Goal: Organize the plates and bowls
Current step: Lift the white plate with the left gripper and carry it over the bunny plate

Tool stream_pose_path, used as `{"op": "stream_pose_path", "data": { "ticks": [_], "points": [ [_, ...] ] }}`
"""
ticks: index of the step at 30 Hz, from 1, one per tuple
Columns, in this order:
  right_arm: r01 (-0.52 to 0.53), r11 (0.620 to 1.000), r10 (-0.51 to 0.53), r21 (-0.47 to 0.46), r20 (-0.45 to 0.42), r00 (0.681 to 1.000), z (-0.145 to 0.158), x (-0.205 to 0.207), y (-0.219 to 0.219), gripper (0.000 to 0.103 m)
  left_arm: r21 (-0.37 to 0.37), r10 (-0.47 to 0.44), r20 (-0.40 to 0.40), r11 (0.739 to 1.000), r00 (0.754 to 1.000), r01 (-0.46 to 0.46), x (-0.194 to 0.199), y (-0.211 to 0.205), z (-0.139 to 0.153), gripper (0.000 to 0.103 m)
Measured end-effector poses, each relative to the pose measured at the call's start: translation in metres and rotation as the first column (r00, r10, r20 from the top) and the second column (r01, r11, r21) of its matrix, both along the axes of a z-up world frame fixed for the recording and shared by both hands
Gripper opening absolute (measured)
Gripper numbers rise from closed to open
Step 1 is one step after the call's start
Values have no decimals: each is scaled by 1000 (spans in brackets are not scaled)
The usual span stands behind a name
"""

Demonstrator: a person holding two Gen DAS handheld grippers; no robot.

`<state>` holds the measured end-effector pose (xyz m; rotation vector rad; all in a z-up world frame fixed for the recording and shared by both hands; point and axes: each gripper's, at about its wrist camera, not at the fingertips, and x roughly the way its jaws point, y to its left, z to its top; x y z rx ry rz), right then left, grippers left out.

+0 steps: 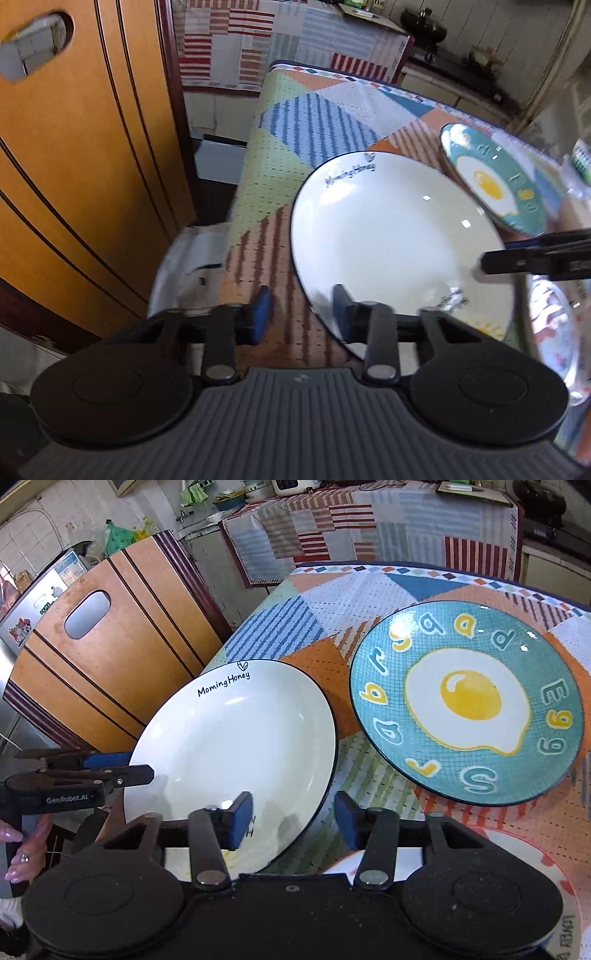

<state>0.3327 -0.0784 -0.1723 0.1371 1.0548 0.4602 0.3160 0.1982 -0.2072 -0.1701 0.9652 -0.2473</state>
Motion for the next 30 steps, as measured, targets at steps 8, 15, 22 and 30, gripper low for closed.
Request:
{"op": "stream_pose_path", "data": {
  "ticks": [8,15,22,30],
  "points": [
    [30,999,-30,33,6,1000,-14,9,-7,20,-57,29,-12,998,999,-30,2,-6,-10,19],
    [-48,999,47,16,32,998,-14,8,-5,24,-16,62,-11,998,998,-62,3,-15,-8,20],
    [-36,999,34,40,58,998,5,-10,-16,23,-31,32,-9,999,999,-33,-9,-20,14,20],
    [-39,999,36,23,130,991,52,-47,-38,23,-64,-21,49,998,999,24,-37,-38,57,20]
  ]
}}
